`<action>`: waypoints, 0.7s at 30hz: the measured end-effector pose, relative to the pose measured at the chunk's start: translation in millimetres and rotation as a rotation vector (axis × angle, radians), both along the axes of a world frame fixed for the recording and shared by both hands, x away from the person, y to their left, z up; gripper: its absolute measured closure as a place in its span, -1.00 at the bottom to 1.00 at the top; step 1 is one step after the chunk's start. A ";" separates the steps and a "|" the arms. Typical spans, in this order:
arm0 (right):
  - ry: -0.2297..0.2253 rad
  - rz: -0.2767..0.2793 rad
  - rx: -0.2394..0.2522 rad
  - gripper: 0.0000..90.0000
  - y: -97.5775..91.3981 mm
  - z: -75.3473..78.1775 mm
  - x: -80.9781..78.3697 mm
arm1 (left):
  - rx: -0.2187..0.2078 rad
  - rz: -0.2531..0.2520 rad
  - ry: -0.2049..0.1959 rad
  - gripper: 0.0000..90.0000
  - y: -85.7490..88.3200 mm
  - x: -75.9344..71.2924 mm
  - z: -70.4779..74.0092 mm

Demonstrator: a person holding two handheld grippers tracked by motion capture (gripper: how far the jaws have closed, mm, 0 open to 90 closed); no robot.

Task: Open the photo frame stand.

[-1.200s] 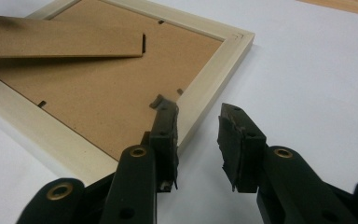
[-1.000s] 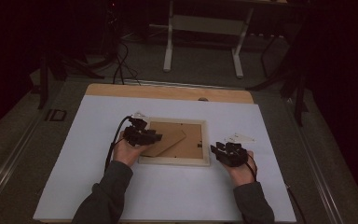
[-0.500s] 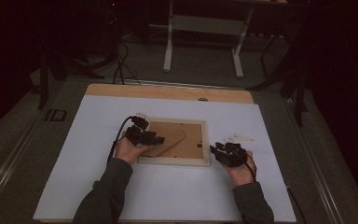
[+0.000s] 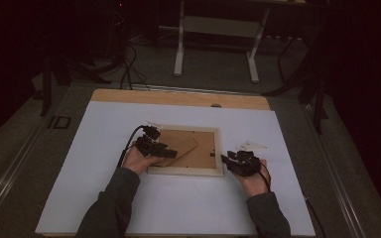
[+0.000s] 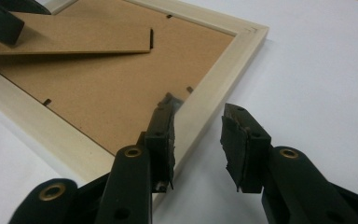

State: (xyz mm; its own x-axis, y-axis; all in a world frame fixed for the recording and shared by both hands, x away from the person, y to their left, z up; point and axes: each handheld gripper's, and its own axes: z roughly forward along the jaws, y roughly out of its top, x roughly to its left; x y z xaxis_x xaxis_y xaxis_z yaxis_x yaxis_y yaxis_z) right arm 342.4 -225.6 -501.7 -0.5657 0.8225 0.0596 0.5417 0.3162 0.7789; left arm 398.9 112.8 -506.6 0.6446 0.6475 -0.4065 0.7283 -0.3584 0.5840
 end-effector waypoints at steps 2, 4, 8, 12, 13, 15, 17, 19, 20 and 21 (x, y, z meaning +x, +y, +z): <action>0.004 0.007 -0.006 0.41 3.2 -1.5 3.0 | 0.006 -0.013 0.009 -0.18 -1.1 -0.7 0.0; 0.010 0.010 -0.010 0.41 4.5 -3.0 5.2 | 0.000 -0.014 0.018 -0.21 -1.7 -1.0 0.2; 0.016 0.010 -0.005 0.41 6.0 -3.9 8.3 | 0.009 -0.016 0.027 -0.23 -2.2 -0.8 -1.1; 0.017 0.014 -0.006 0.41 7.0 -2.2 10.7 | 0.013 -0.021 0.031 -0.23 -1.9 -1.2 -2.9; 0.015 0.015 -0.006 0.40 7.0 -1.6 11.3 | 0.017 -0.025 0.028 -0.23 -1.9 -1.4 -2.9; 0.015 0.015 -0.005 0.40 6.9 -0.2 12.4 | 0.018 -0.025 0.027 -0.21 -1.4 -2.0 -2.9; 0.014 0.014 -0.003 0.40 7.0 0.3 12.9 | 0.016 -0.024 0.029 -0.21 -1.0 -2.1 -3.0; 0.015 0.016 -0.002 0.40 6.9 1.6 14.5 | 0.015 -0.025 0.028 -0.20 -0.7 -2.7 -3.1; 0.014 0.016 -0.002 0.40 6.9 1.7 15.1 | 0.019 -0.025 0.025 -0.20 -1.2 -3.2 -3.0; 0.015 0.015 0.000 0.40 7.2 1.8 15.4 | 0.024 -0.024 0.022 -0.20 -1.8 -3.8 -2.7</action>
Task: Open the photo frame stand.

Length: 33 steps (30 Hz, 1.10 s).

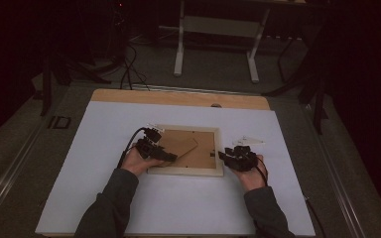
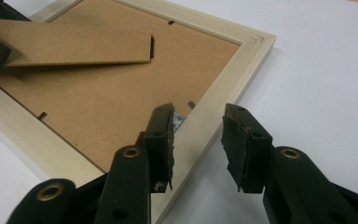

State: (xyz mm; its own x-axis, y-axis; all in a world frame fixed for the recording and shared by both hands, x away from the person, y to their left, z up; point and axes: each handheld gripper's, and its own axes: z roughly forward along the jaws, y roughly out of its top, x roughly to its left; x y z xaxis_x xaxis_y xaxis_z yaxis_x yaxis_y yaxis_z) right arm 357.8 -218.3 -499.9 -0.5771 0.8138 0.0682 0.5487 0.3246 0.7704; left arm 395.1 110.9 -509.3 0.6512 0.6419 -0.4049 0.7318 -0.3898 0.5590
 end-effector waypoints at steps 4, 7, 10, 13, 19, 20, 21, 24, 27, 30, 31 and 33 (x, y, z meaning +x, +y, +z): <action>0.004 0.002 -0.003 0.40 0.6 -0.2 1.6 | 0.021 -0.002 -0.021 -0.19 -1.7 -1.2 0.6; 0.009 0.006 -0.001 0.40 1.5 -1.0 2.9 | 0.029 -0.010 -0.038 -0.17 -2.7 -2.2 0.8; 0.014 0.007 -0.005 0.40 1.9 -1.9 5.2 | 0.039 -0.028 -0.063 -0.14 -3.2 -3.5 2.6; 0.020 0.006 -0.003 0.40 2.7 -2.5 7.5 | 0.048 -0.035 -0.082 -0.13 -4.0 -4.7 4.5; 0.029 0.010 -0.005 0.39 5.7 -3.1 12.2 | 0.071 -0.042 -0.110 -0.13 -6.2 -7.1 6.2; 0.029 0.010 -0.005 0.39 6.1 -3.2 12.7 | 0.075 -0.044 -0.121 -0.13 -6.9 -7.9 6.8; 0.030 0.010 -0.004 0.39 6.8 -3.3 13.3 | 0.082 -0.048 -0.129 -0.13 -7.2 -8.4 7.4; 0.033 0.010 -0.002 0.39 7.8 -4.0 15.1 | 0.092 -0.056 -0.149 -0.13 -8.4 -10.1 8.4; 0.034 0.009 -0.004 0.39 8.6 -4.9 17.2 | 0.100 -0.060 -0.166 -0.13 -9.4 -11.7 9.4; 0.039 0.013 -0.011 0.39 9.4 -6.0 19.0 | 0.112 -0.065 -0.185 -0.13 -10.3 -13.3 10.4; 0.040 0.012 -0.009 0.39 9.6 -6.2 19.5 | 0.114 -0.065 -0.190 -0.13 -10.6 -13.8 10.6; 0.040 0.009 -0.007 0.38 9.4 -6.6 20.7 | 0.119 -0.065 -0.202 -0.14 -11.4 -14.9 11.0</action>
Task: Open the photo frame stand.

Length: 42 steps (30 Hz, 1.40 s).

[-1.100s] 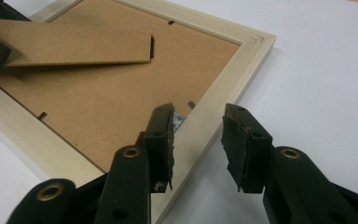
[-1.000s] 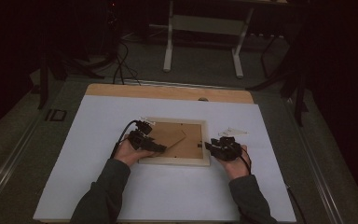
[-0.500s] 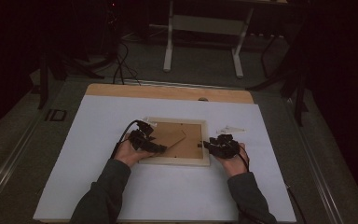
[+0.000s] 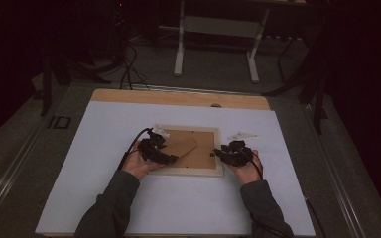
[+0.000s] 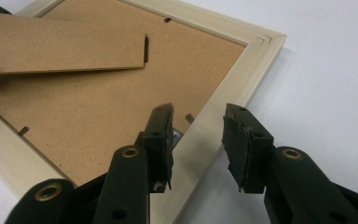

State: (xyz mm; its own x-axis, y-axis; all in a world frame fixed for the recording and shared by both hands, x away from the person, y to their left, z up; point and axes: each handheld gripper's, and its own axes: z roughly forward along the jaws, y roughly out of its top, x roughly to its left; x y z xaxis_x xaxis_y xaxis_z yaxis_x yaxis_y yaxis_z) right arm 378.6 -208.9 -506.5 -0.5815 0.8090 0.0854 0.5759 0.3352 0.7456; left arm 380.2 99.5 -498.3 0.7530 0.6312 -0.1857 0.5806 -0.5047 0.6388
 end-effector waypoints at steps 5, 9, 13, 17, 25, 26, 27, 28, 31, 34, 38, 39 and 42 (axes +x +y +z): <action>-0.004 -0.003 0.009 0.37 -1.5 2.8 3.6 | 0.014 -0.005 -0.036 -0.14 -1.6 -4.2 3.8; -0.011 -0.001 0.021 0.37 -1.9 7.9 6.2 | 0.025 -0.014 -0.075 -0.14 -2.9 -8.3 7.5; -0.017 0.004 0.029 0.37 -1.8 11.7 9.2 | 0.034 -0.016 -0.114 -0.14 -4.8 -13.7 10.4; -0.020 0.006 0.033 0.36 -1.4 13.3 11.4 | 0.039 -0.018 -0.137 -0.14 -5.5 -17.1 12.6; -0.042 0.002 0.026 0.25 -0.6 19.5 15.7 | 0.047 -0.014 -0.186 -0.14 -7.1 -25.5 15.2; -0.042 0.003 0.027 0.24 -1.4 20.9 17.3 | 0.050 -0.013 -0.191 -0.14 -7.3 -26.4 15.4; -0.039 0.002 0.026 0.23 -1.7 21.7 18.5 | 0.052 -0.014 -0.193 -0.14 -7.0 -26.9 16.0; -0.038 0.004 0.027 0.22 -2.3 22.6 19.6 | 0.051 -0.014 -0.197 -0.14 -7.2 -27.7 16.2; -0.032 0.003 0.040 0.20 -4.0 24.0 22.7 | 0.053 -0.014 -0.213 -0.14 -7.7 -30.1 16.6; -0.030 -0.006 0.049 0.15 -5.7 24.7 25.5 | 0.054 -0.012 -0.228 -0.14 -8.1 -32.7 16.8; -0.028 -0.021 0.051 0.05 -8.0 26.3 29.3 | 0.055 -0.009 -0.244 -0.15 -8.4 -36.0 17.5; -0.025 -0.024 0.054 0.04 -8.4 26.6 30.0 | 0.060 -0.011 -0.251 -0.14 -8.7 -37.0 17.8; -0.014 -0.020 0.066 -0.01 -10.0 27.6 32.9 | 0.062 -0.010 -0.264 -0.15 -9.1 -39.6 18.3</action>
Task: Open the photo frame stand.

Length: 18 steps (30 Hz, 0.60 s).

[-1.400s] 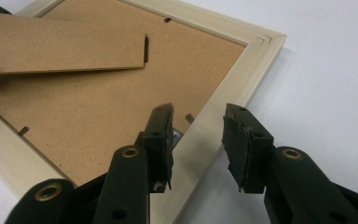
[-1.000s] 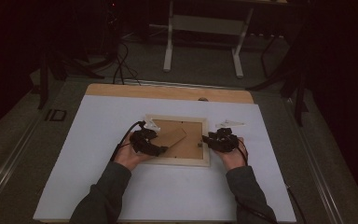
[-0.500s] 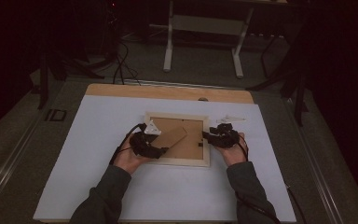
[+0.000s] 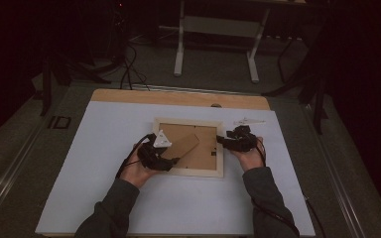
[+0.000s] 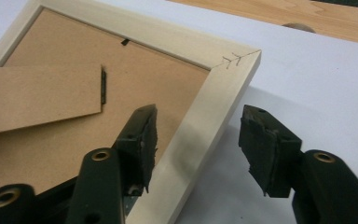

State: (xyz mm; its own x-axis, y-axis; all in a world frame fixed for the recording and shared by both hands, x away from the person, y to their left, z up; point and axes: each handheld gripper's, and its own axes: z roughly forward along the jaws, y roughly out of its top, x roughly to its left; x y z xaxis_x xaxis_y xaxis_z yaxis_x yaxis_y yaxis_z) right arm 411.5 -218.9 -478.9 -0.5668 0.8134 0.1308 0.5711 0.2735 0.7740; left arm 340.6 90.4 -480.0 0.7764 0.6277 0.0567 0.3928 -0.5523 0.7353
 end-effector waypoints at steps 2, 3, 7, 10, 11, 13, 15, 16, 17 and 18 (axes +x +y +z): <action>0.005 0.005 0.007 -0.03 -0.6 0.7 1.5 | 0.002 -0.001 -0.009 -0.15 0.1 -1.5 0.3; 0.008 0.007 0.007 -0.04 -0.7 1.0 2.2 | -0.001 -0.001 -0.013 -0.15 0.0 -2.3 0.3; 0.009 0.022 0.013 -0.08 -0.7 2.1 4.1 | 0.005 0.001 -0.032 -0.15 -0.7 -5.7 0.6; 0.015 0.031 0.034 -0.12 -2.0 2.4 6.1 | 0.008 0.002 -0.048 -0.15 -1.3 -8.4 0.7; 0.019 0.032 0.039 -0.12 -2.3 2.4 6.7 | 0.011 0.001 -0.055 -0.15 -1.6 -9.5 0.8; 0.030 0.039 0.044 -0.14 -2.3 1.6 8.2 | 0.012 0.002 -0.066 -0.15 -2.0 -11.2 0.9; 0.037 0.042 0.044 -0.15 -1.7 0.6 9.9 | 0.017 0.002 -0.078 -0.15 -2.4 -13.3 1.1; 0.038 0.045 0.047 -0.16 -1.5 0.2 10.8 | 0.019 0.003 -0.081 -0.15 -2.5 -14.3 1.4; 0.040 0.047 0.052 -0.17 -1.2 -0.1 11.7 | 0.019 0.002 -0.089 -0.15 -2.8 -15.3 1.5; 0.042 0.047 0.055 -0.17 -1.0 0.0 12.5 | 0.021 0.001 -0.095 -0.15 -2.9 -16.3 1.7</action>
